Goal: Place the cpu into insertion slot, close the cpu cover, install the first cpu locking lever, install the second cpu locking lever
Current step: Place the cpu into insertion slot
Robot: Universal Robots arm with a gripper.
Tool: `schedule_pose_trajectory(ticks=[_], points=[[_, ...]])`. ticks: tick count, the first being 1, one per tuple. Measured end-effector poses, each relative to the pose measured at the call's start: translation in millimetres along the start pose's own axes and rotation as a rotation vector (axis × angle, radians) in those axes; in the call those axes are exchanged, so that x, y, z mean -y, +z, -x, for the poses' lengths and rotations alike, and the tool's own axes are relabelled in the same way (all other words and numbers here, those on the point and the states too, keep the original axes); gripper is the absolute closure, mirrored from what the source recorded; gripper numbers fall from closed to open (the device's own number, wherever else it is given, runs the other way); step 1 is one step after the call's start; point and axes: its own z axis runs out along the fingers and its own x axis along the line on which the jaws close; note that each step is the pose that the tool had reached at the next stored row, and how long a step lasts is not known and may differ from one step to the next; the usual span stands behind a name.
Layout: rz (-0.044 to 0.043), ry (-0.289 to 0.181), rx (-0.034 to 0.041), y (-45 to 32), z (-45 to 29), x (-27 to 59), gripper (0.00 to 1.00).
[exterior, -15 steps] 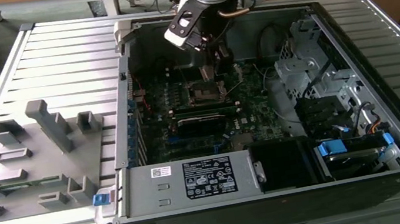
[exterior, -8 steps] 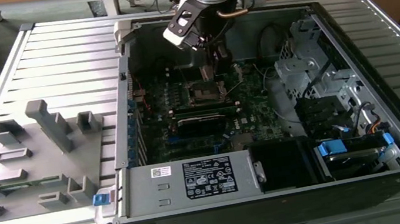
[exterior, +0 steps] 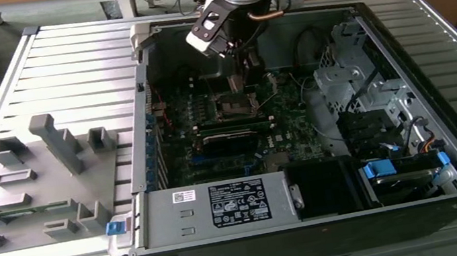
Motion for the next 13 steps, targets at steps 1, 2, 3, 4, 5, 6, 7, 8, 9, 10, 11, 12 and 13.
schedule_pose_trajectory(ticks=[1,2,3,4,5,6,7,8,9,10,11,12,13], points=[[0.0000,0.009,0.0004,0.2,0.0,0.0,0.46],[0.0000,0.022,0.0009,0.5,0.0,0.0,0.46],[-0.0002,0.036,0.0018,0.7,0.0,0.0,0.46],[-0.0004,0.053,0.0027,0.9,0.0,0.0,0.46],[-0.0006,0.069,0.0036,1.1,0.0,0.0,0.46],[-0.0008,0.084,0.0045,1.3,0.0,0.0,0.46],[-0.0010,0.098,0.0053,1.4,0.0,0.0,0.46],[-0.0011,0.107,0.0057,1.4,0.0,0.0,0.46],[-0.0011,0.108,0.0059,1.5,0.0,0.1,0.46],[-0.0009,0.108,0.0055,1.8,0.0,0.1,0.46],[-0.0003,0.108,0.0054,2.3,-0.1,0.1,0.46],[0.0007,0.107,0.0053,2.6,-0.1,0.1,0.46],[0.0023,0.102,0.0053,2.9,0.0,0.2,0.46]])
